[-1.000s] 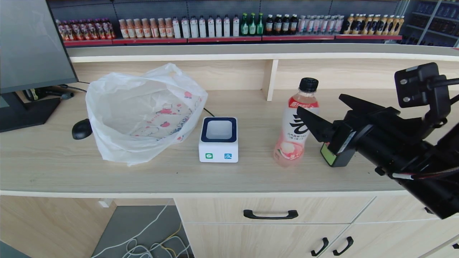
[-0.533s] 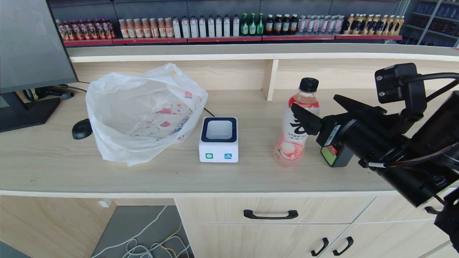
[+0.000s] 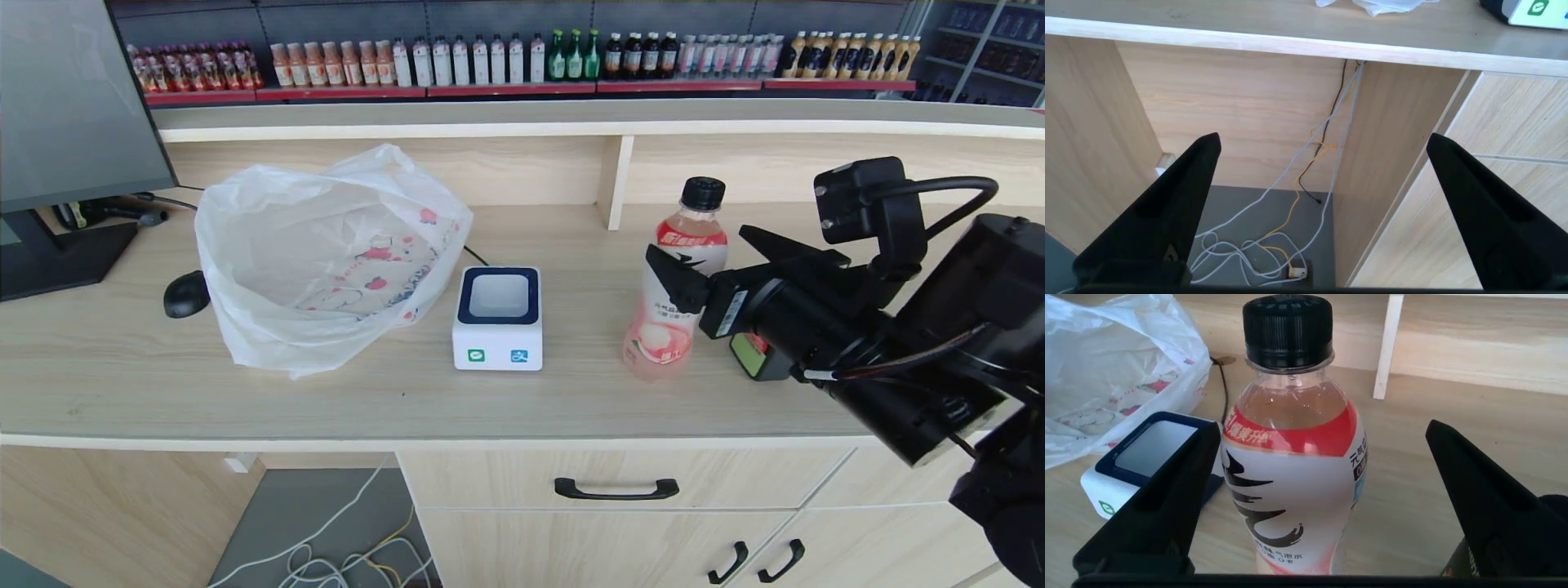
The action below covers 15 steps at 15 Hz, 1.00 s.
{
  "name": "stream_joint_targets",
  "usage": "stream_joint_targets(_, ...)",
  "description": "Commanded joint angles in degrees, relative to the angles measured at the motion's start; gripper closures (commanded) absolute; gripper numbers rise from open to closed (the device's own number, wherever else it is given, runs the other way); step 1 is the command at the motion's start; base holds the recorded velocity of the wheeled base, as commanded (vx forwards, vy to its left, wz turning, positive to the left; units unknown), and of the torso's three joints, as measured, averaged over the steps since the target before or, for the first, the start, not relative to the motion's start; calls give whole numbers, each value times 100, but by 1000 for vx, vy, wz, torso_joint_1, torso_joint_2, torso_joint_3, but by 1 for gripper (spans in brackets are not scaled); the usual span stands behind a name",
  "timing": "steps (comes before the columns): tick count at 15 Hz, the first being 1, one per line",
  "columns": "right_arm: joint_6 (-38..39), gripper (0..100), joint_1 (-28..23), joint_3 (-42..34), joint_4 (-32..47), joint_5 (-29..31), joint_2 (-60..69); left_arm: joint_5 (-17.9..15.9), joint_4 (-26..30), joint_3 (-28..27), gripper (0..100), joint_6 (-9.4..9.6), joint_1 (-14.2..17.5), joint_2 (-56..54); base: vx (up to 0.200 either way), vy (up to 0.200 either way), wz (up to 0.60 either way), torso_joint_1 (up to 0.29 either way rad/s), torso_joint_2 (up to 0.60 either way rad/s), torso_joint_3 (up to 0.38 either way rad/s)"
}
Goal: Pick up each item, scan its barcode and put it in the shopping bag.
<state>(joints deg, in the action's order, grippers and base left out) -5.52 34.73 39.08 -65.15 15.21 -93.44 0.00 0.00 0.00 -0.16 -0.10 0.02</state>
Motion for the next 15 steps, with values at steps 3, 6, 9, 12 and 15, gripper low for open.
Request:
stream_joint_targets(3, 376, 0, 16, 117, 2, -1, -218, 0, 0, 0, 0, -2, 1, -2, 0, 0, 0, 0, 0, 0)
stream_joint_targets(6, 429, 0, 25, 152, 2, -10, -333, 0, 0, 0, 0, -2, 10, -2, 0, 0, 0, 0, 0, 0)
stream_joint_targets(9, 517, 0, 25, 161, -60, -124, -535, 0, 0, 0, 0, -2, 10, -2, 0, 0, 0, 0, 0, 0)
stream_joint_targets(12, 596, 0, 25, 161, -147, -291, -684, 0, 0, 0, 0, -2, 1, -2, 0, 0, 0, 0, 0, 0)
stream_joint_targets(15, 596, 0, 16, 100, -156, -291, -728, 0, 0, 0, 0, -2, 10, -2, 0, 0, 0, 0, 0, 0)
